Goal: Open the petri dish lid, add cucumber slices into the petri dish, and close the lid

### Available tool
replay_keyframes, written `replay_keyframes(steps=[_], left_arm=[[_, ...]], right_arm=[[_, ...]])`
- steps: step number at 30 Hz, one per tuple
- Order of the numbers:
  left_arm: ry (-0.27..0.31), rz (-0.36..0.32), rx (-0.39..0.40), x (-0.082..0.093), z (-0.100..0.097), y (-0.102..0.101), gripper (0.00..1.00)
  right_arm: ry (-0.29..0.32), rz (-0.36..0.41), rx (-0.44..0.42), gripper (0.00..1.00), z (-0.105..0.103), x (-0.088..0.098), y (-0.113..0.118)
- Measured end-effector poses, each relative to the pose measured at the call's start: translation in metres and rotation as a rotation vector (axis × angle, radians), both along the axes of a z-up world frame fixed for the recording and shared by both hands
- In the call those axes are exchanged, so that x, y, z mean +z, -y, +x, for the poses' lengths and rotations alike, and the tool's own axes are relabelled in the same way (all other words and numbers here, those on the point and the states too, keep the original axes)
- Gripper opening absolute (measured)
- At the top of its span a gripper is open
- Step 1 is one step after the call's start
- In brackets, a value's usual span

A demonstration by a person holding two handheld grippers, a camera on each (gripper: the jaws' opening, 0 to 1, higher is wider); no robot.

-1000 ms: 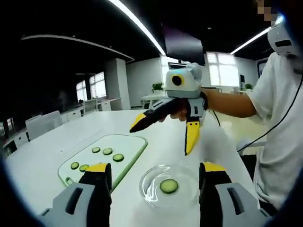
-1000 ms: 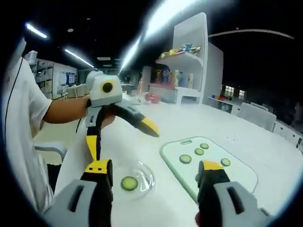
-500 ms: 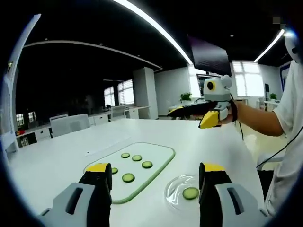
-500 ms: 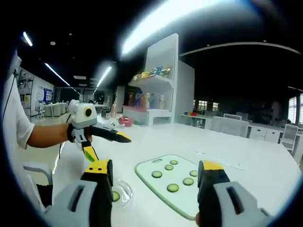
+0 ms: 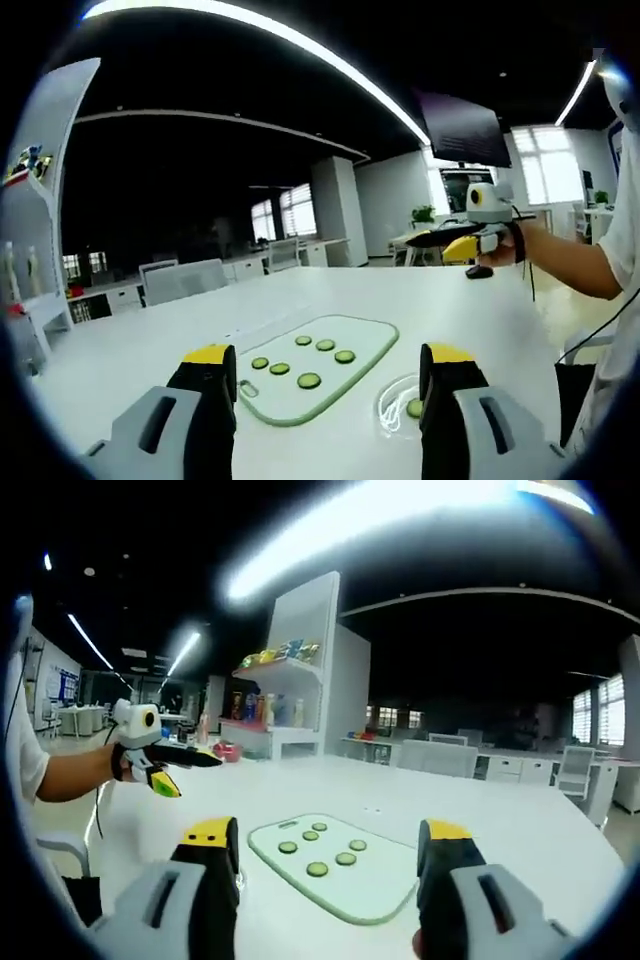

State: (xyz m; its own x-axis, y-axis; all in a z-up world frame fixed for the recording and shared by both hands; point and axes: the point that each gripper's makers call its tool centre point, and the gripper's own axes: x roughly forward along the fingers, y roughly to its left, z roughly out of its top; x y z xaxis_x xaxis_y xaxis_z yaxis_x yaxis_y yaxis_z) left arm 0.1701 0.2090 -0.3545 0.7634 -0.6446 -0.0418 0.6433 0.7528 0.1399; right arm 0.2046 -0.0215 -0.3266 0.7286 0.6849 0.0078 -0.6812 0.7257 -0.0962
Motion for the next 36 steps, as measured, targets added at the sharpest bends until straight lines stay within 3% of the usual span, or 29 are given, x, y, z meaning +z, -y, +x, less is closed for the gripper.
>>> replay_keyframes(steps=[7, 19, 28, 36], left_arm=[[0.011, -0.016, 0.091, -0.001, -0.007, -0.029, 0.74], [0.019, -0.051, 0.225, -0.009, -0.025, -0.084, 0.74], [0.016, -0.031, 0.273, -0.027, -0.043, -0.100, 0.74], [0.014, -0.039, 0.293, -0.030, -0.053, -0.107, 0.75]], right_arm=[[0.029, 0.009, -0.075, 0.71, -0.007, 0.007, 0.031], [0.024, 0.017, -0.143, 0.71, -0.022, -0.004, 0.064], [-0.008, 0.009, -0.188, 0.71, -0.034, -0.024, 0.087], [-0.029, 0.019, -0.206, 0.71, -0.040, -0.034, 0.094]])
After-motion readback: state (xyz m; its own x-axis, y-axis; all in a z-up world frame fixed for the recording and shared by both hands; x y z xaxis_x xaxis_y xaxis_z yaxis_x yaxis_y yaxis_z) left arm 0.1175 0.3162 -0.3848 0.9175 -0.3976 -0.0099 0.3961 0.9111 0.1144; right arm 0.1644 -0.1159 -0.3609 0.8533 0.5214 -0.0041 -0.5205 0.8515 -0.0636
